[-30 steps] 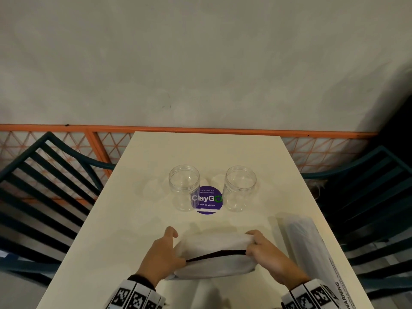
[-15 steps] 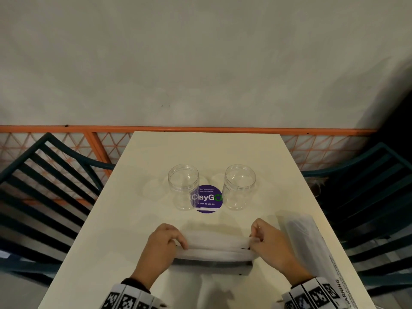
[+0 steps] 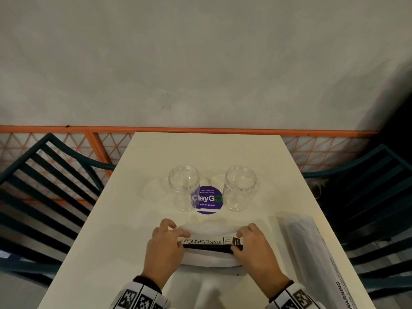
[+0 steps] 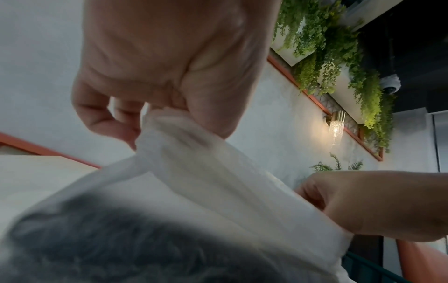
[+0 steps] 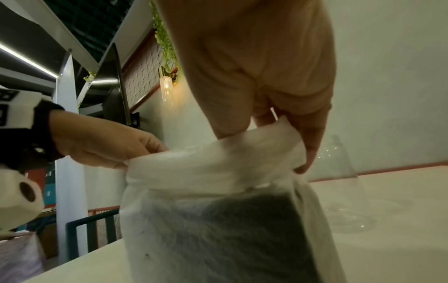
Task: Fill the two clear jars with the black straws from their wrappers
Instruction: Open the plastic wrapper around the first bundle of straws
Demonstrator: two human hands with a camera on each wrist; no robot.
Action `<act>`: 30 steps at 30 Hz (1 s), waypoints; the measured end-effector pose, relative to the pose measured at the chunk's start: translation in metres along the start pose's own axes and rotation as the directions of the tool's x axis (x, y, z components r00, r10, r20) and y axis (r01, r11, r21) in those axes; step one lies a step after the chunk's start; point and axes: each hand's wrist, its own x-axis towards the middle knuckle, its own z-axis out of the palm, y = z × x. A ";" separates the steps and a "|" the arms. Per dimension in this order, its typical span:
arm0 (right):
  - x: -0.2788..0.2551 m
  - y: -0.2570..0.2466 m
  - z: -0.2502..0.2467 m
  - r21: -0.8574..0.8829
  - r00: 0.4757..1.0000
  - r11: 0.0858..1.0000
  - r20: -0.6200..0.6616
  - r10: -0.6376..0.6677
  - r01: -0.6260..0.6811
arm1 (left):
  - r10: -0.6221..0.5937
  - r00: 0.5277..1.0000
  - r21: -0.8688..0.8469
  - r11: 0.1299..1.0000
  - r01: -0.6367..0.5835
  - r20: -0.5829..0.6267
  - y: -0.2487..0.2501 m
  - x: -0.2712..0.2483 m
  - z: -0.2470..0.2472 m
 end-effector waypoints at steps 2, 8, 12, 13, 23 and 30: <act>-0.001 -0.002 0.005 -0.020 0.999 1.000 0.041 -0.004 0.005 | -0.018 1.000 0.084 0.996 0.016 0.022 -0.006 -0.002 -0.004; -0.009 0.007 -0.004 0.150 0.968 0.985 0.224 -0.114 0.081 | -0.035 0.984 -0.231 0.970 0.075 0.173 -0.028 0.003 -0.018; -0.017 0.006 0.000 0.125 0.952 0.966 0.181 -0.247 0.227 | -0.109 0.992 -0.309 0.947 0.084 -0.064 -0.018 0.004 -0.009; -0.019 0.003 0.003 0.112 0.946 0.960 0.172 -0.275 0.258 | -0.123 0.986 -0.295 0.952 0.085 -0.113 -0.015 0.004 -0.006; -0.002 0.019 -0.001 0.335 0.997 0.940 -0.062 -0.044 0.062 | -0.001 0.999 -0.364 0.931 -0.018 -0.052 -0.028 -0.002 -0.012; 0.005 0.002 -0.007 -0.048 0.981 0.986 -0.110 -0.162 0.158 | 0.083 0.996 -0.420 0.903 -0.091 -0.038 -0.012 0.000 -0.023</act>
